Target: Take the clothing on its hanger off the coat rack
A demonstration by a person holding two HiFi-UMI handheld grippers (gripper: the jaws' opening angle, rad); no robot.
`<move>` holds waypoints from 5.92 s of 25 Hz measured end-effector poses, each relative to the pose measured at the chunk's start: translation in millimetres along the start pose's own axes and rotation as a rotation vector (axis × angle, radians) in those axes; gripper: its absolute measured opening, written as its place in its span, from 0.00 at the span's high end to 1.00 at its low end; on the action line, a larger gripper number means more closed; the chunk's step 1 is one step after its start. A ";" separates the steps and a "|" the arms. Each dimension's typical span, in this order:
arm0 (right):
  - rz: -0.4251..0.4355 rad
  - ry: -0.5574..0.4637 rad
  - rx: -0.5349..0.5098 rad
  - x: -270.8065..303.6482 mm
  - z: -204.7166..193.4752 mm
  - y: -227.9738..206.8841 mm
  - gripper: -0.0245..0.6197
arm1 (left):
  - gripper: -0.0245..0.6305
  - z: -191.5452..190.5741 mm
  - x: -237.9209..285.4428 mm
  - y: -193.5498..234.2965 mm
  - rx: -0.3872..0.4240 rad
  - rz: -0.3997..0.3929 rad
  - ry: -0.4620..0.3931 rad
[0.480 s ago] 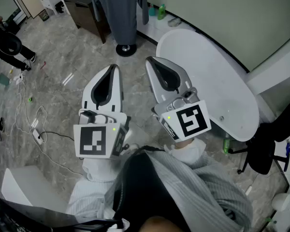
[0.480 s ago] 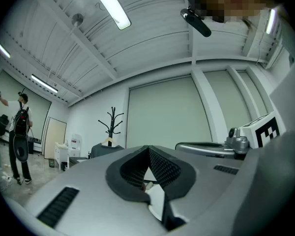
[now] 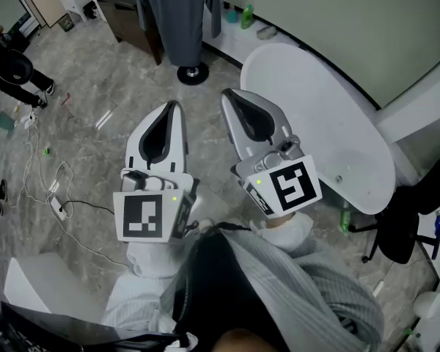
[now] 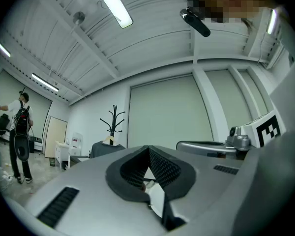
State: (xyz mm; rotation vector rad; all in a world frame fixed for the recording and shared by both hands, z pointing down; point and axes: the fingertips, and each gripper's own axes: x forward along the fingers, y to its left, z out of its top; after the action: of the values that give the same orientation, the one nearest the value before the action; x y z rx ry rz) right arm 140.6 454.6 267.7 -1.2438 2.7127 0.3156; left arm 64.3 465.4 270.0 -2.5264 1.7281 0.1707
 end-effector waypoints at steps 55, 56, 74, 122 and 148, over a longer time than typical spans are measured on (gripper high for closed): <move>-0.438 0.112 -0.166 799.4 -223.4 -338.5 0.96 | 0.96 -88.8 707.3 602.2 0.031 -0.301 -0.004; -0.465 0.125 -0.171 805.9 -228.1 -347.2 0.96 | 0.96 -92.1 721.6 606.4 0.041 -0.321 0.006; -0.513 0.260 -0.491 838.6 -224.9 -512.6 0.84 | 0.94 -66.2 866.2 576.9 0.407 -0.231 -0.041; -0.945 0.550 -0.902 771.0 -178.4 -570.3 0.80 | 0.79 -54.4 928.4 475.5 0.892 -0.375 -0.184; -1.447 0.936 -0.801 503.7 -170.7 -530.7 0.80 | 0.79 -110.4 839.0 227.2 0.719 -1.006 -0.285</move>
State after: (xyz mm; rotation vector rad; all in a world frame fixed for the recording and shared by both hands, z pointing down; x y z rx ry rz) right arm 210.8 -293.4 255.9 -3.7320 1.1241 0.6938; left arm 159.4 -405.6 266.7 -2.2877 0.2025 -0.1323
